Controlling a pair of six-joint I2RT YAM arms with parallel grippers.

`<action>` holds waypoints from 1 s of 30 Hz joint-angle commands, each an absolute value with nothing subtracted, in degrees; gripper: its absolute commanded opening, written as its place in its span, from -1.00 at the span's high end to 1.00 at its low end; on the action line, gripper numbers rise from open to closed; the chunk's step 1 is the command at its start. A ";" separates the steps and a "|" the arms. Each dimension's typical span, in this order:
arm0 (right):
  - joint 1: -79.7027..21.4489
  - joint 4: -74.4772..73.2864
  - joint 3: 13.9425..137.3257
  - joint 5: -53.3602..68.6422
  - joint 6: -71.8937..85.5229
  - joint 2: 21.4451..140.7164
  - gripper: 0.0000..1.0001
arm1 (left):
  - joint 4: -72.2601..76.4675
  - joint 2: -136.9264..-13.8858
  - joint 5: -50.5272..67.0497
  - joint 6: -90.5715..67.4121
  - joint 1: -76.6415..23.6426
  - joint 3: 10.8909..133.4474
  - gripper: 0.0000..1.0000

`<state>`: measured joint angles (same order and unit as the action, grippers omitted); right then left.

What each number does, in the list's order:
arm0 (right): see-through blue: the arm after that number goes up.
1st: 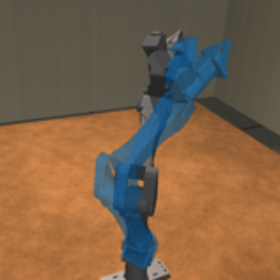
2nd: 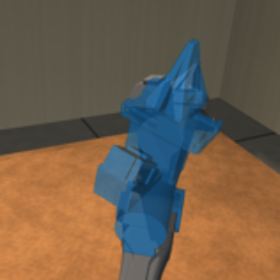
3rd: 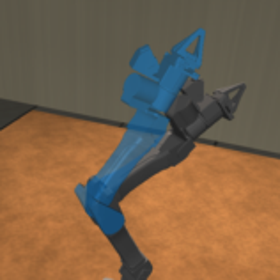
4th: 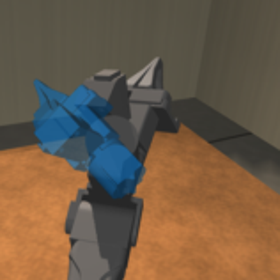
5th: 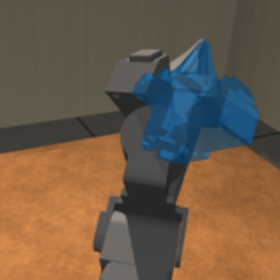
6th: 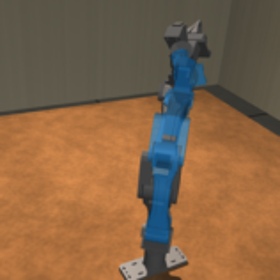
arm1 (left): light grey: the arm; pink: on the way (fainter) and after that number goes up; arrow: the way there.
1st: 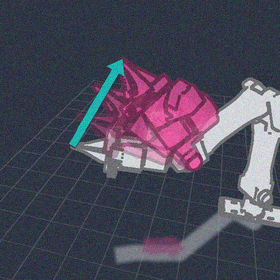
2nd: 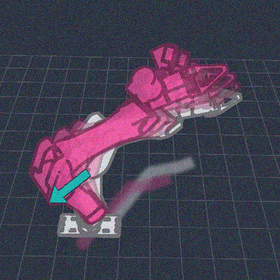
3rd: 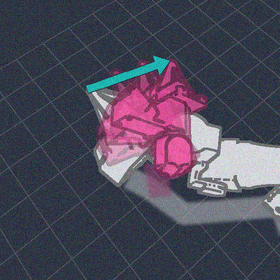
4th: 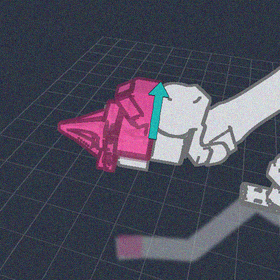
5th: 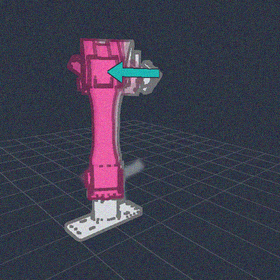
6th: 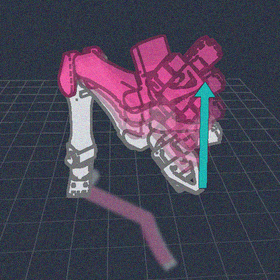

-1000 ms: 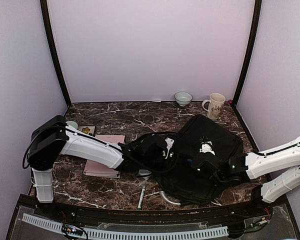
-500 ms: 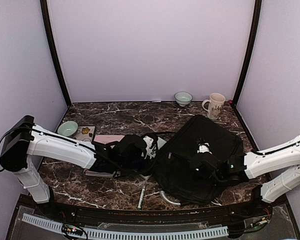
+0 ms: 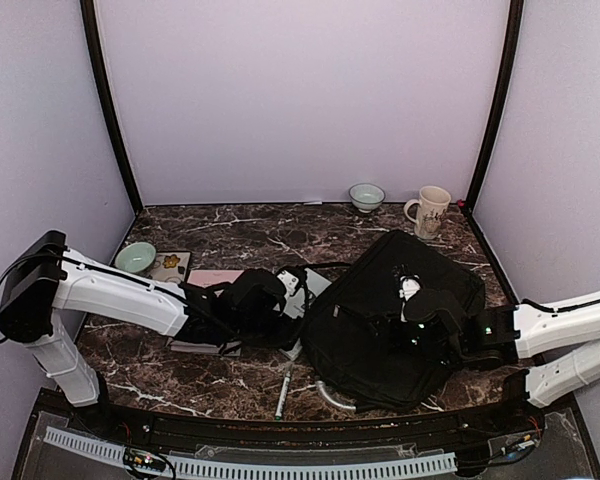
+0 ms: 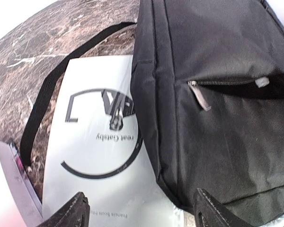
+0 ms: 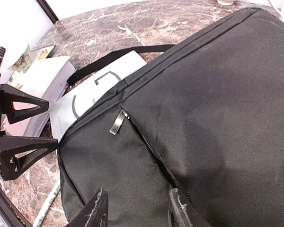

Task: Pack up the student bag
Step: Pick up the pen at the corner of the board.

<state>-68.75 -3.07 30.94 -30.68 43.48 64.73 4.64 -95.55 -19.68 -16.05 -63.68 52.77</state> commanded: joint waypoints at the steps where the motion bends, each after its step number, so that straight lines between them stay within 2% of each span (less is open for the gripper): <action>1: -69.11 -2.10 30.10 -33.63 43.83 62.68 0.11 | 8.47 -95.52 -11.74 -12.86 -60.73 55.90 -0.53; 9: -69.00 -0.10 30.11 -38.02 43.78 63.57 0.12 | 9.87 -100.78 9.71 -12.44 -52.19 61.12 -0.45; 14: -68.47 -0.34 31.17 -38.78 43.08 65.58 0.13 | 7.81 -103.77 14.11 -11.64 -50.38 64.04 -0.39; 18: -68.43 -1.68 32.87 -37.41 42.03 66.85 0.12 | 8.93 -99.48 12.05 -15.17 -51.20 59.02 -0.29; 21: -68.41 -5.87 34.52 -38.46 41.69 67.63 0.09 | 4.60 -93.96 1.32 -17.05 -54.41 54.33 -0.32; 24: -68.39 -10.84 35.50 -41.07 42.08 67.56 -0.37 | 0.32 -89.60 -7.76 -20.03 -57.62 51.11 -0.41; 26: -68.47 -13.00 35.59 -42.94 42.88 67.02 -0.59 | -2.71 -87.38 -10.84 -22.45 -59.57 50.29 -0.43; 30: -68.46 -13.19 34.13 -43.63 43.55 64.78 -0.72 | -10.12 -84.95 -16.90 -25.26 -65.92 50.43 -0.47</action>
